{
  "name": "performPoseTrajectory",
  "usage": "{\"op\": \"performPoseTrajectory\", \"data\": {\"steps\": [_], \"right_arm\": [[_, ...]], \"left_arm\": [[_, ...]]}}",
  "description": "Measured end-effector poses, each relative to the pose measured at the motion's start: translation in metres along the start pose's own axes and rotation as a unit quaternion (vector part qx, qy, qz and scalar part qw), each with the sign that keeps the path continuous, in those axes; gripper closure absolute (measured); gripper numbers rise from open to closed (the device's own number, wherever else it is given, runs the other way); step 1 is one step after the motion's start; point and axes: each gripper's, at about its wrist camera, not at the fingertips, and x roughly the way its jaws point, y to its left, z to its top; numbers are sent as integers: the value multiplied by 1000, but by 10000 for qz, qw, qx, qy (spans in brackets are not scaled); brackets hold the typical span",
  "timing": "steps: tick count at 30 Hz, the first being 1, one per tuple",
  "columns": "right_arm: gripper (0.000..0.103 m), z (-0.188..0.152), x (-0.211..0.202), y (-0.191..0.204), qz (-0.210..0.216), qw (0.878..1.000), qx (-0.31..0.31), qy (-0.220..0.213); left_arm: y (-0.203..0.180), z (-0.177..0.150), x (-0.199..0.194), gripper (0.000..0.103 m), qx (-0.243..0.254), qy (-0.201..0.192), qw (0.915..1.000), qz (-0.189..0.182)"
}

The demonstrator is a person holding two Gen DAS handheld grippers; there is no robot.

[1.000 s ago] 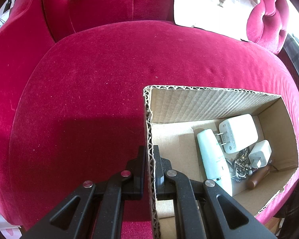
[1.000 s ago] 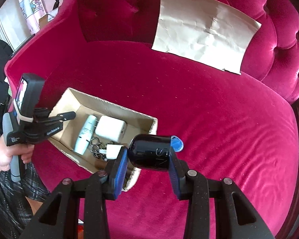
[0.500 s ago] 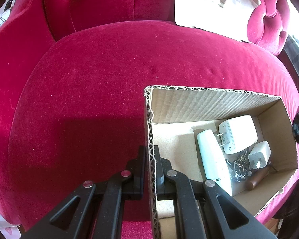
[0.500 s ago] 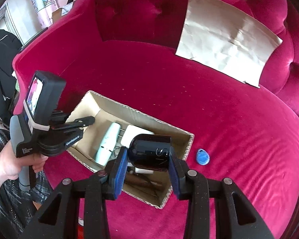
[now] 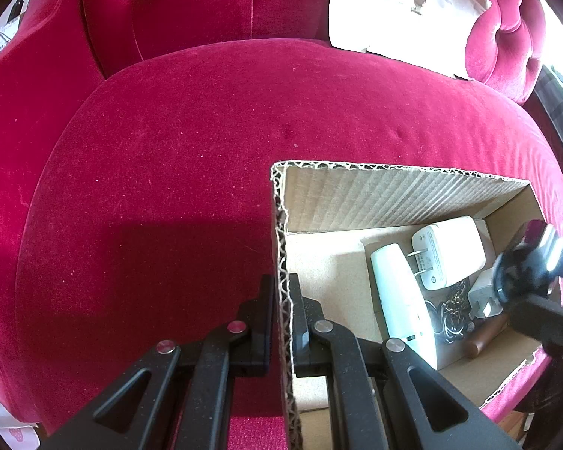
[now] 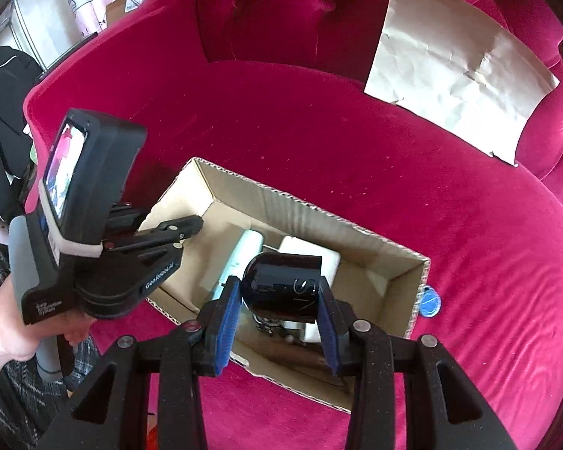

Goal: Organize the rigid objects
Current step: 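Carry the black cup with the right gripper over the box, then lower the cup into the box and open the right gripper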

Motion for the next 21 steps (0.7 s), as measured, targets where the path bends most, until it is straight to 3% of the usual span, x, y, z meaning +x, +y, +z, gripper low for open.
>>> {"op": "performPoseTrajectory", "data": {"steps": [21], "right_arm": [[61,7,22,6,-195,9993,330,46]], "left_arm": [[0,0,0,97,-1,-1,10000,3]]}}
